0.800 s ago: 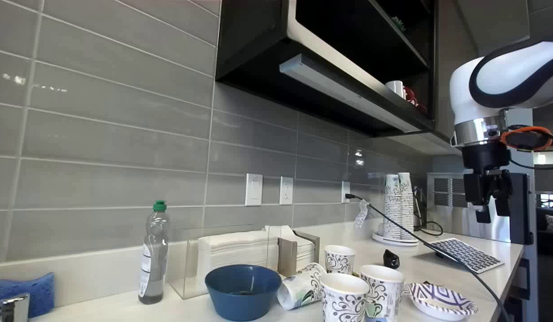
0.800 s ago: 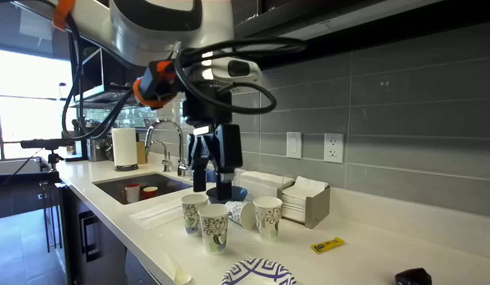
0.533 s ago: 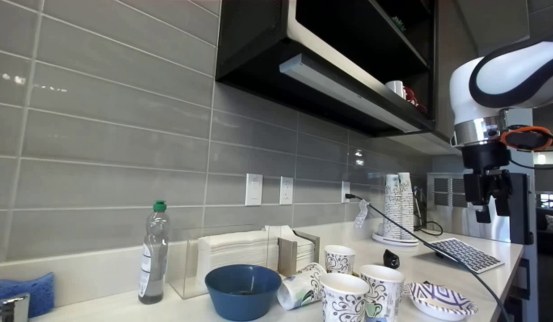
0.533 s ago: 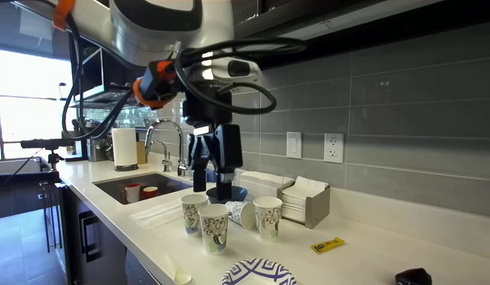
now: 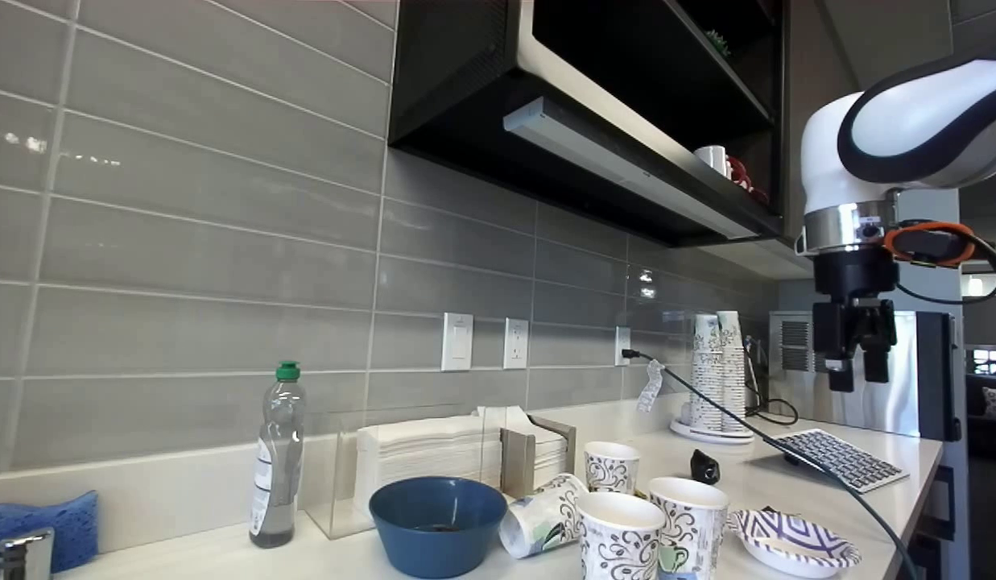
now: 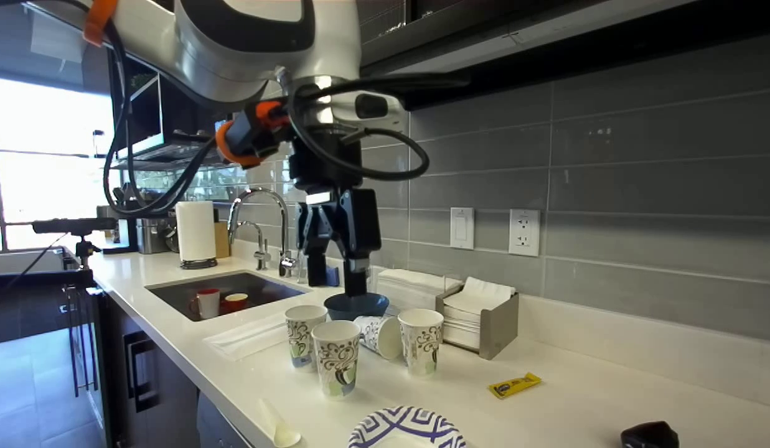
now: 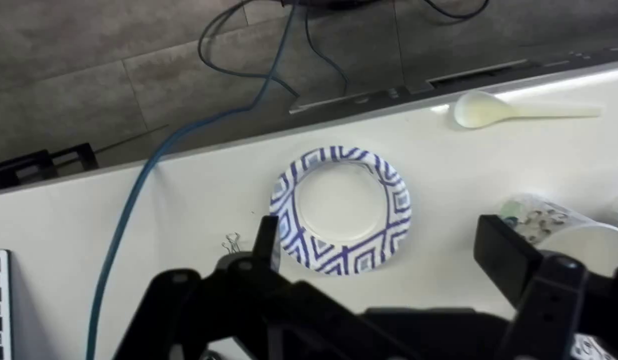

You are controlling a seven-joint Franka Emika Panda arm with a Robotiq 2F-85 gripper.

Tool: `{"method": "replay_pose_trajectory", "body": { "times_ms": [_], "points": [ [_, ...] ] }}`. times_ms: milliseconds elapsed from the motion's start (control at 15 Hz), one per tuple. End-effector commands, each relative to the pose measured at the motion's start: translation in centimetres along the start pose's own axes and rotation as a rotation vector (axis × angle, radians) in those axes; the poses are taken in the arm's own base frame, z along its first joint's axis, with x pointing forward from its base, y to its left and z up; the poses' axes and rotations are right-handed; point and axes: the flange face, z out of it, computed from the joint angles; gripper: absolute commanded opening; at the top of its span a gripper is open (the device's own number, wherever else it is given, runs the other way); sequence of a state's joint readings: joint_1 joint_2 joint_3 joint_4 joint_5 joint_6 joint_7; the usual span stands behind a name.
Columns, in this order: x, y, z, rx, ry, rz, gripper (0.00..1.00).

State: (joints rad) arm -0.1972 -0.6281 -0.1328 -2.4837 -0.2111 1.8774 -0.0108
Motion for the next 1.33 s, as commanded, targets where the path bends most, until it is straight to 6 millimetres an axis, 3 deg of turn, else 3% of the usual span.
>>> {"method": "replay_pose_trajectory", "body": {
  "times_ms": [0, 133, 333, 400, 467, 733, 1067, 1267],
  "points": [
    [1.9, -4.1, -3.6, 0.097, 0.102, -0.005, 1.0],
    [3.6, -6.6, -4.7, 0.149, 0.125, -0.01, 1.0],
    [6.3, -9.9, -4.3, 0.205, 0.112, -0.05, 1.0],
    [7.0, -10.2, -3.8, 0.209, 0.113, -0.084, 1.0],
    [4.6, -9.2, -4.4, 0.179, 0.126, -0.062, 1.0],
    [6.7, -10.3, -3.0, 0.18, 0.1, -0.077, 1.0],
    [6.9, -10.2, -3.3, 0.181, 0.105, -0.077, 1.0],
    [8.0, -10.8, -3.9, 0.319, 0.166, -0.017, 1.0]
  ]
}}
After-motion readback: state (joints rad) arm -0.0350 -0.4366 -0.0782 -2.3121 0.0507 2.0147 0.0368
